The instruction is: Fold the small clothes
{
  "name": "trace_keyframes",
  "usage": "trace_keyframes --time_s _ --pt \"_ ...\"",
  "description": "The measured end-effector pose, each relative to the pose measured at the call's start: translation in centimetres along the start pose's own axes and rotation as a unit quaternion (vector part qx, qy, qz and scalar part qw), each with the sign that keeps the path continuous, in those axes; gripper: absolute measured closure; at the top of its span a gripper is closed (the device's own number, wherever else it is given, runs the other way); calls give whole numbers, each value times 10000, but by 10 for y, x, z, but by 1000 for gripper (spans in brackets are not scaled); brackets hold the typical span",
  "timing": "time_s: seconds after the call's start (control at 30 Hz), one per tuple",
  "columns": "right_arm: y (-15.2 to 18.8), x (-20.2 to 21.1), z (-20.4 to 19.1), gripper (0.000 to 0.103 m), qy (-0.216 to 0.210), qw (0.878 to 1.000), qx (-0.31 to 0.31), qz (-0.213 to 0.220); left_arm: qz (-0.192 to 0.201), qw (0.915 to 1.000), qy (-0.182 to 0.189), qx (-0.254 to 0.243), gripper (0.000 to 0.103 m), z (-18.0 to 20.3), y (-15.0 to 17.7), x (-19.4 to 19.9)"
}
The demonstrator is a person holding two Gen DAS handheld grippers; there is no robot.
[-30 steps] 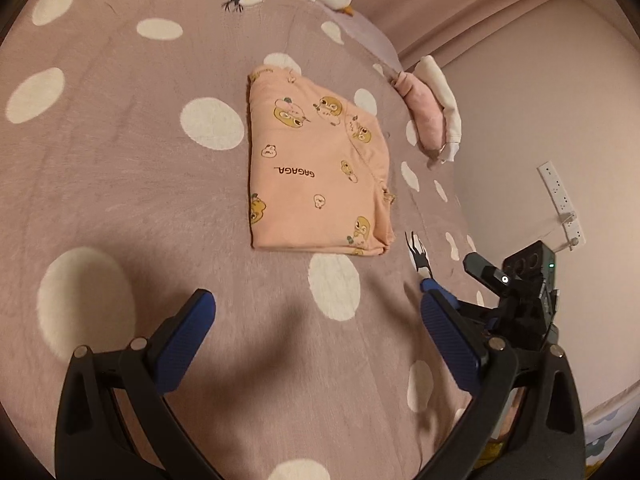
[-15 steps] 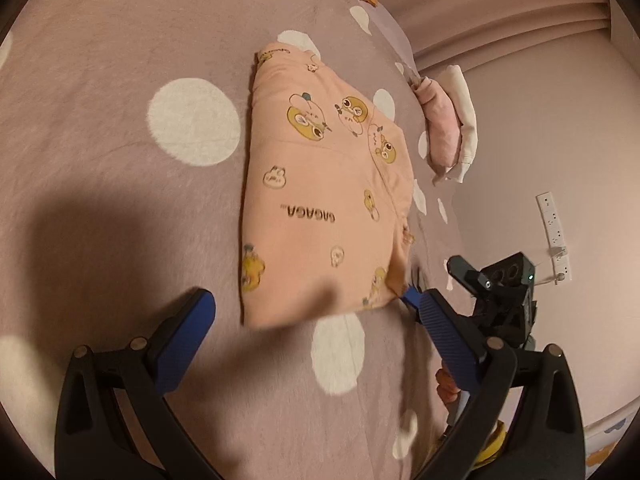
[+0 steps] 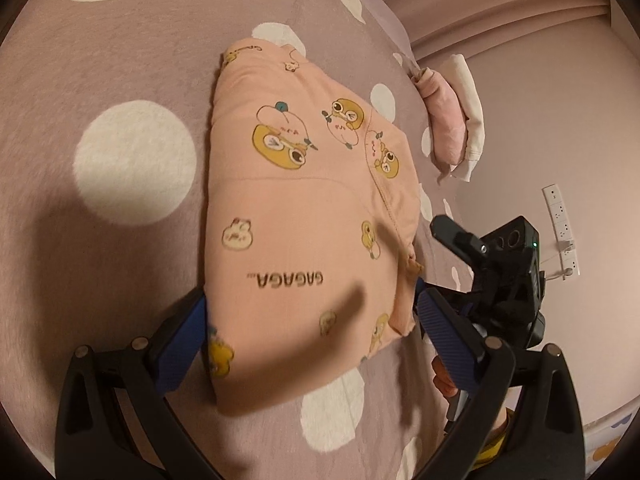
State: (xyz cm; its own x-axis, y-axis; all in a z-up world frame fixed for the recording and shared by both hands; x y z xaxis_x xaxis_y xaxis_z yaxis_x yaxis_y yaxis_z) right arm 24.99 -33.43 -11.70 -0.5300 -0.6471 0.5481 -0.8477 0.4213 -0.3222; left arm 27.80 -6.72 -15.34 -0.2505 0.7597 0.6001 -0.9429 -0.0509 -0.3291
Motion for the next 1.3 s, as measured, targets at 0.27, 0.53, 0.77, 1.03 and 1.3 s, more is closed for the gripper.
trace_keyframes --time_s 0.27,0.53,0.77,1.03,1.3 --pt "-12 -19 -11 9 -12 9999 110 28 15 9999 85 112 6 1 -15 -13" --pt "-17 -25 3 65 309 9994 31 120 -36 9999 -96 17 33 2 -20 -21" --pt "-9 -17 -18 80 496 9966 575 306 37 9993 -357 39 59 -6 -17 -17" --pt "6 -4 -47 81 558 9909 1140 454 109 9965 -738 -377 69 10 -6 -8" --pt "35 15 -64 82 287 9902 1268 502 306 9929 -815 -807 69 36 25 25"
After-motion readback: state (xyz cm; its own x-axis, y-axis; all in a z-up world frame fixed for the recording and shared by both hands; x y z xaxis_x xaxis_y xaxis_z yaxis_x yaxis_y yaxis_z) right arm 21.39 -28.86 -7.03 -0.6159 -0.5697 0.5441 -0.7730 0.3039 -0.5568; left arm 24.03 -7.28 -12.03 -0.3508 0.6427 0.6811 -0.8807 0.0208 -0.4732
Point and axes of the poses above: each gripper's, at about its wrist camera, not at the fingertips, and x roughly against the way its jaws point, z to its right, y to its underside, the point moved 2 cm from there along -x, roughly the way its jaws point, and after that the axes turned 1 degree about -x, right-handed, at the moved point
